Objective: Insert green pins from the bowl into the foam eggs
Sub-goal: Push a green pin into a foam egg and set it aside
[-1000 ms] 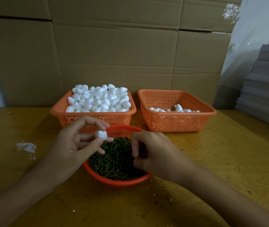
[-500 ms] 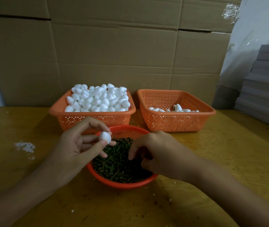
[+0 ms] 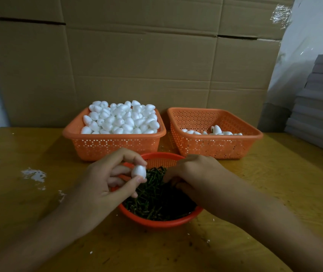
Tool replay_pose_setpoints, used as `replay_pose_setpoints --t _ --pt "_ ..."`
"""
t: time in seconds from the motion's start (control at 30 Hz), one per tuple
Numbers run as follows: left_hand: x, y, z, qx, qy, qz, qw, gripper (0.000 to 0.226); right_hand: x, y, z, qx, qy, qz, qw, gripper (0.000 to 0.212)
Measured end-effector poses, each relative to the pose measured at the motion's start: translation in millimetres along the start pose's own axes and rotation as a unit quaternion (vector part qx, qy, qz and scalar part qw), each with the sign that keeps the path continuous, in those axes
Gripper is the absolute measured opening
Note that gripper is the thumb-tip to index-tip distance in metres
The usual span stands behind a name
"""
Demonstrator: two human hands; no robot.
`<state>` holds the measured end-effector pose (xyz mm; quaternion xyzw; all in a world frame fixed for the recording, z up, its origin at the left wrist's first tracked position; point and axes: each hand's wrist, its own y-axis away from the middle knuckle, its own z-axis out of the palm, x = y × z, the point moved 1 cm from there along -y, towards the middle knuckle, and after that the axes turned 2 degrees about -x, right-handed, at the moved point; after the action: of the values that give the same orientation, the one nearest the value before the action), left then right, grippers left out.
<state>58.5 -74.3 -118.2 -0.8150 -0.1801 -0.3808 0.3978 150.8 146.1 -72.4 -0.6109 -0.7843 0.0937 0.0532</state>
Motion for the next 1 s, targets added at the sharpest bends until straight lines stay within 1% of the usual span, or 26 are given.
replay_pose_setpoints --t 0.17,0.27,0.37,0.4,0.47,0.53,0.6,0.63,0.7,0.8,0.83,0.87,0.9,0.97,1.0 --pt "5 -4 -1 0.027 0.081 -0.007 0.996 0.023 4 -6 1 0.08 -0.044 0.014 0.996 0.028" --pt "8 -6 0 0.04 0.121 -0.015 0.992 0.024 7 -8 2 0.12 -0.105 0.028 0.987 0.022" --pt "10 -6 0 0.053 0.143 -0.026 0.988 0.02 10 -8 3 0.159 -0.185 0.033 0.969 0.014" --pt "11 -6 0 0.056 0.146 -0.028 0.987 0.02 12 -8 4 0.158 -0.212 0.032 0.964 0.012" --pt "10 -6 0 0.062 0.155 -0.032 0.986 0.023 11 -8 6 0.129 -0.283 0.024 0.95 0.01" --pt "10 -5 -1 0.072 0.163 -0.039 0.983 0.03 7 -9 8 0.102 -0.369 0.021 0.924 0.007" --pt "10 -5 -2 0.082 0.173 -0.045 0.981 0.034 4 -11 9 0.089 -0.437 0.022 0.895 0.005" --pt "10 -6 -2 0.084 0.177 -0.047 0.98 0.032 3 -12 10 0.088 -0.453 0.019 0.887 0.005" --pt "11 -6 -3 0.085 0.177 -0.048 0.979 0.028 2 -12 9 0.096 -0.46 0.01 0.883 0.006" --pt "12 -5 -2 0.089 0.176 -0.048 0.979 0.028 -1 -11 7 0.096 -0.492 0.006 0.865 0.007" --pt "13 -5 -2 0.088 0.177 -0.048 0.979 0.028 -1 -11 7 0.091 -0.493 0.004 0.865 0.007" --pt "14 -5 -2 0.087 0.177 -0.048 0.979 0.028 -2 -10 7 0.089 -0.478 0.003 0.874 0.008" --pt "14 -5 -2 0.087 0.177 -0.047 0.979 0.028 -3 -10 8 0.095 -0.44 0.002 0.893 0.009" --pt "17 -5 -2 0.083 0.178 -0.045 0.979 0.027 -4 -8 10 0.123 -0.32 -0.007 0.94 0.014" --pt "17 -5 -2 0.082 0.178 -0.045 0.98 0.027 -6 -8 10 0.138 -0.264 -0.016 0.954 0.017"
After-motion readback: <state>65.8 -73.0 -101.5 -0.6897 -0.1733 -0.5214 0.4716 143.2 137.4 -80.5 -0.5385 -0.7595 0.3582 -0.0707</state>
